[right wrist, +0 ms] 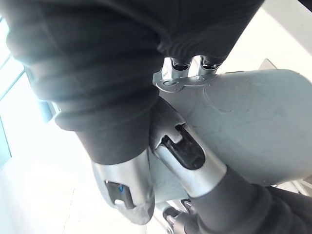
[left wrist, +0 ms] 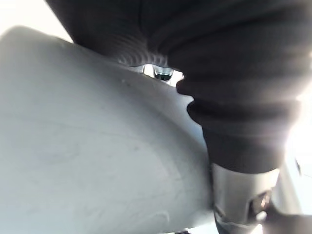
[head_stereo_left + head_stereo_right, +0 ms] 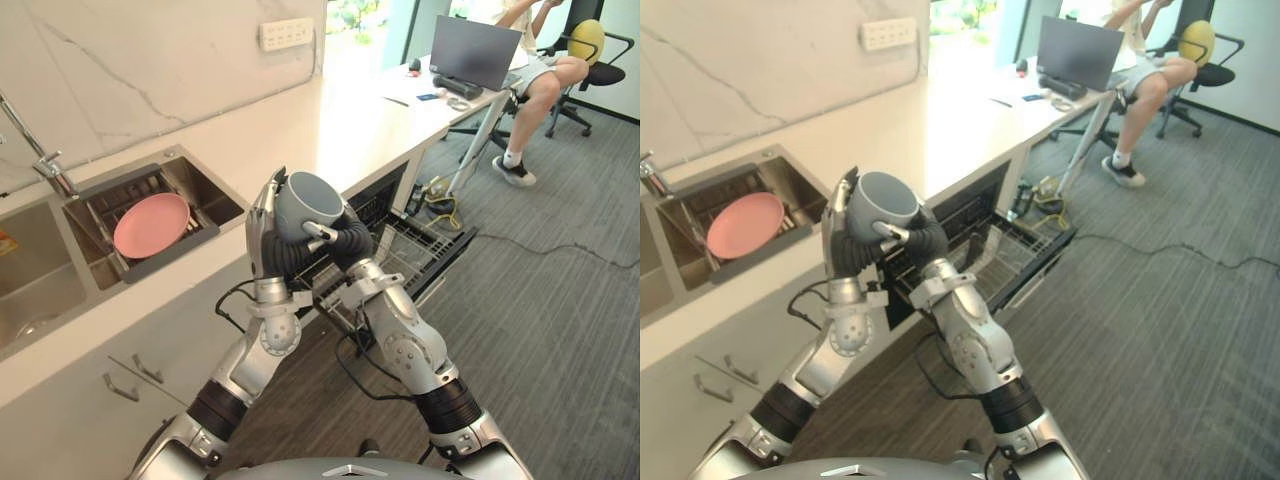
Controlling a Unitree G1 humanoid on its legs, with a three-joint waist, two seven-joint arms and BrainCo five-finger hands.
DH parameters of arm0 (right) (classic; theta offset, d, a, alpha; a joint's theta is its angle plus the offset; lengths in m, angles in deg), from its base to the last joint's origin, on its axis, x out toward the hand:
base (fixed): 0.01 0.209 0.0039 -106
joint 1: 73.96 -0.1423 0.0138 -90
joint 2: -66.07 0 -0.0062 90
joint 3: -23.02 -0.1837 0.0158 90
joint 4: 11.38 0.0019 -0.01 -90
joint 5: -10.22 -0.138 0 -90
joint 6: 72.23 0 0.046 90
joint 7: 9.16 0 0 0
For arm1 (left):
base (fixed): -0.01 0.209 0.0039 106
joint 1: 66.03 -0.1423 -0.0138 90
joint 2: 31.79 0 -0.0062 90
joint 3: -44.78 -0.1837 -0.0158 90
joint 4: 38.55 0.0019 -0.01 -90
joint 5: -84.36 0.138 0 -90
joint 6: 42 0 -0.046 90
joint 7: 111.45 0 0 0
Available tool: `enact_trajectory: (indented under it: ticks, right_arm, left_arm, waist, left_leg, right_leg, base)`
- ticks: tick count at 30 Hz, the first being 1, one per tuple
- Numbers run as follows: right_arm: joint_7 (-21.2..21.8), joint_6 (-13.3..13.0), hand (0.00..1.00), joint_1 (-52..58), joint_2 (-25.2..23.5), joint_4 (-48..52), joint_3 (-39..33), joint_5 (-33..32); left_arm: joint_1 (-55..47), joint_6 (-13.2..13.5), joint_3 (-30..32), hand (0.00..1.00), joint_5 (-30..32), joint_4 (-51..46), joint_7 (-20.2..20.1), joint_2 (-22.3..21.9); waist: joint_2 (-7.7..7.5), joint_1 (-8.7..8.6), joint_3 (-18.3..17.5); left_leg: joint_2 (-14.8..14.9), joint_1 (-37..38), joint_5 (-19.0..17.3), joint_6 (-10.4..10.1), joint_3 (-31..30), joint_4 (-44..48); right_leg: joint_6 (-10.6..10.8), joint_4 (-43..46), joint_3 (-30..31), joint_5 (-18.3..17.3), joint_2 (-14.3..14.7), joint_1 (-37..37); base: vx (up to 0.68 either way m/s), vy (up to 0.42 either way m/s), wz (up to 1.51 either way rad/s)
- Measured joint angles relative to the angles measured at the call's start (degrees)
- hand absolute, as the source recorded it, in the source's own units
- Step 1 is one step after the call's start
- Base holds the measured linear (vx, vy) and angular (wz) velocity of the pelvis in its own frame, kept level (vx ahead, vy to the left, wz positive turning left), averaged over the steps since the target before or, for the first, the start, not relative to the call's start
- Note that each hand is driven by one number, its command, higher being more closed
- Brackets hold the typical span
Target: Walk over to the sink, pick up the cup, carry it to the dishwasher, place the cup inside the dishwasher, then close the dishwasher door
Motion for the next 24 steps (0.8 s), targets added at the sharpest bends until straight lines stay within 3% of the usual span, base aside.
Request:
enact_trajectory:
  ticks: [4,5,7,12,14,16,18,20,24]
  right_arm:
    - [-0.8,-4.0,1.0,0.0,0.0,0.0,1.2,-2.1]
    - [-1.0,-5.3,1.0,0.0,-0.1,0.0,1.3,-2.9]
    - [-1.3,-7.1,1.0,0.0,-0.2,0.0,1.5,-6.1]
    - [-6.1,-16.4,1.0,-0.1,-4.2,0.0,0.9,-13.5]
    - [-7.6,-18.4,1.0,-0.1,-5.0,0.0,1.3,-13.7]
    - [-8.8,-20.3,1.0,-0.1,-5.2,0.0,1.4,-14.1]
    - [-10.2,-23.1,1.0,-0.1,-5.2,-1.6,1.1,-13.8]
    - [-11.4,-25.1,1.0,-0.1,-5.2,-2.7,0.8,-10.5]
    - [-12.7,-27.0,1.0,-0.1,-5.1,-3.0,-1.1,-7.1]
  left_arm:
    - [0.6,0.0,-0.5,1.0,0.1,-1.4,-0.1,0.0]
    - [1.2,0.0,-0.9,0.0,0.1,-1.5,-0.1,0.0]
    - [1.6,0.6,-1.9,0.0,0.1,-2.8,-0.2,0.2]
    - [1.8,5.0,-8.4,0.0,1.1,-5.6,-1.4,0.1]
    - [2.1,5.6,-8.7,0.0,1.1,-5.8,-2.7,-0.1]
    - [2.6,5.7,-8.7,0.0,0.6,-5.9,-5.0,0.0]
    - [2.7,5.5,-8.7,0.0,-4.1,-6.5,-10.6,0.2]
    - [2.7,5.2,-8.7,0.0,-4.7,-6.6,-13.5,0.6]
    - [3.3,4.4,-8.7,0.0,-5.2,-7.9,-18.8,2.0]
  waist:
    - [-0.03,-0.03,0.0]
    - [-0.03,0.07,0.0]
    - [-0.04,0.32,0.0]
    - [-0.02,0.36,-0.1]
    - [0.0,0.15,-0.1]
    - [0.06,0.23,-0.2]
    - [0.13,0.28,-1.1]
    - [0.3,0.3,-1.3]
    - [0.52,0.23,-1.4]
  left_leg:
    - [0.0,-0.5,0.3,0.0,-0.8,0.0]
    - [0.0,-0.7,0.5,0.0,-1.2,0.0]
    - [0.1,-0.7,0.6,-0.1,-1.2,0.0]
    - [0.1,-0.8,0.6,-0.1,-1.2,0.0]
    - [0.1,-0.8,0.7,-0.1,-1.2,0.0]
    - [0.1,-0.9,0.8,0.0,-1.2,0.0]
    - [0.1,-1.5,1.0,0.0,-1.4,0.0]
    - [0.1,-1.5,1.0,0.0,-1.4,0.0]
    - [0.1,-1.6,1.1,0.0,-1.5,-0.2]
  right_leg:
    - [0.0,0.0,-0.9,0.0,-0.1,0.0]
    - [-0.1,0.0,-1.2,0.0,-0.1,0.0]
    - [-0.1,0.0,-1.3,0.0,-0.1,0.0]
    - [-0.2,0.0,-1.3,0.1,-0.1,0.0]
    - [-0.2,-0.1,-1.3,0.2,-0.1,0.0]
    - [-0.2,-0.2,-1.3,0.3,-0.1,-0.1]
    - [-0.3,-0.4,-1.4,0.5,-0.1,-0.4]
    - [-0.3,-0.4,-1.4,0.6,-0.1,-0.4]
    - [-0.3,-0.4,-1.4,0.6,-0.1,-0.4]
  base:
    - [0.0,-0.002,0.11]
    - [-0.01,-0.006,0.12]
    - [0.0,-0.003,0.04]
    - [0.0,0.0,0.0]
    - [0.0,0.0,0.0]
    - [0.0,0.0,0.0]
    - [-0.01,-0.005,0.04]
    - [0.0,0.0,0.0]
    - [0.0,0.0,0.0]
